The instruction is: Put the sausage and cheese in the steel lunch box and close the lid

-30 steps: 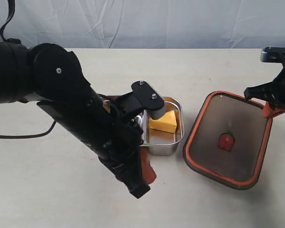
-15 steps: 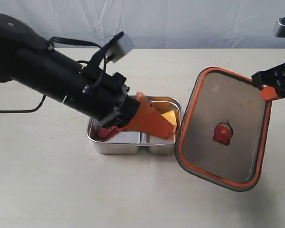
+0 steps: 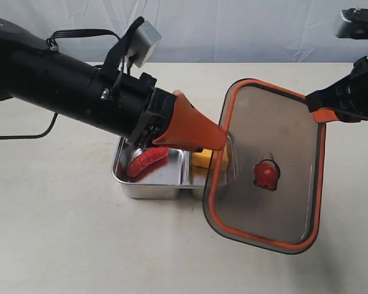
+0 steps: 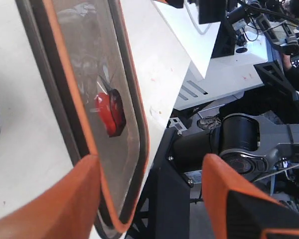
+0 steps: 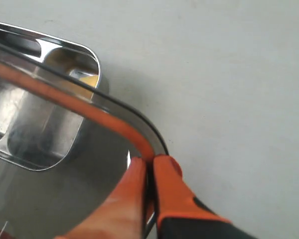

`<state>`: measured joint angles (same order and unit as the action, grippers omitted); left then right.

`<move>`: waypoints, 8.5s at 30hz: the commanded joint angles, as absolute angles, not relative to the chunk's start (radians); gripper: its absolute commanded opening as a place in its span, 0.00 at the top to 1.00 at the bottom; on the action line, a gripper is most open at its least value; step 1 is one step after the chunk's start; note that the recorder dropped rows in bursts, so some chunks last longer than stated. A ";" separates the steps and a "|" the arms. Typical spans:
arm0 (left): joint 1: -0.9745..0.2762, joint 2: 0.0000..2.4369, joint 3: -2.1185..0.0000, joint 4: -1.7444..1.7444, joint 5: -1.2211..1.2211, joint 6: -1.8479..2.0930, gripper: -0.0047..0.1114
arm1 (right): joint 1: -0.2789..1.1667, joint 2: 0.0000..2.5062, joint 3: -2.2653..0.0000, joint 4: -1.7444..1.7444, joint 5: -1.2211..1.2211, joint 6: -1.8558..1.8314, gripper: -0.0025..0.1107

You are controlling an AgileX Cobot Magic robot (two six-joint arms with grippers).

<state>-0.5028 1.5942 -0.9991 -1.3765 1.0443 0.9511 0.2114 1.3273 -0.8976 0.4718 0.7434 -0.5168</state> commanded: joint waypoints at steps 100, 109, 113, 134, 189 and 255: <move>-1.014 1.585 -1.065 1.027 0.666 -0.189 0.96 | 0.211 1.076 -0.894 0.369 0.677 -0.382 0.60; -1.130 1.764 -1.065 1.322 0.889 -0.496 0.96 | 0.211 1.076 -0.894 0.366 0.676 -0.382 0.60; -1.159 1.775 -1.065 1.317 0.892 -0.497 0.96 | 0.211 1.076 -0.894 0.366 0.676 -0.382 0.60; -1.178 1.840 -1.065 1.144 0.886 -0.517 0.96 | 0.211 1.076 -0.894 0.366 0.681 -0.382 0.60; -1.178 1.840 -1.065 0.775 0.890 -0.303 0.63 | 0.211 1.076 -0.894 0.368 0.685 -0.366 0.60; -0.901 1.573 -1.132 0.850 0.897 -0.716 0.96 | 0.211 1.076 -0.894 0.368 0.700 -0.362 0.60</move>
<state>-0.9788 1.5918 -1.1260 0.9358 0.9136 -0.6848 0.2110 1.0820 -0.8976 0.3750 0.6968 -0.3633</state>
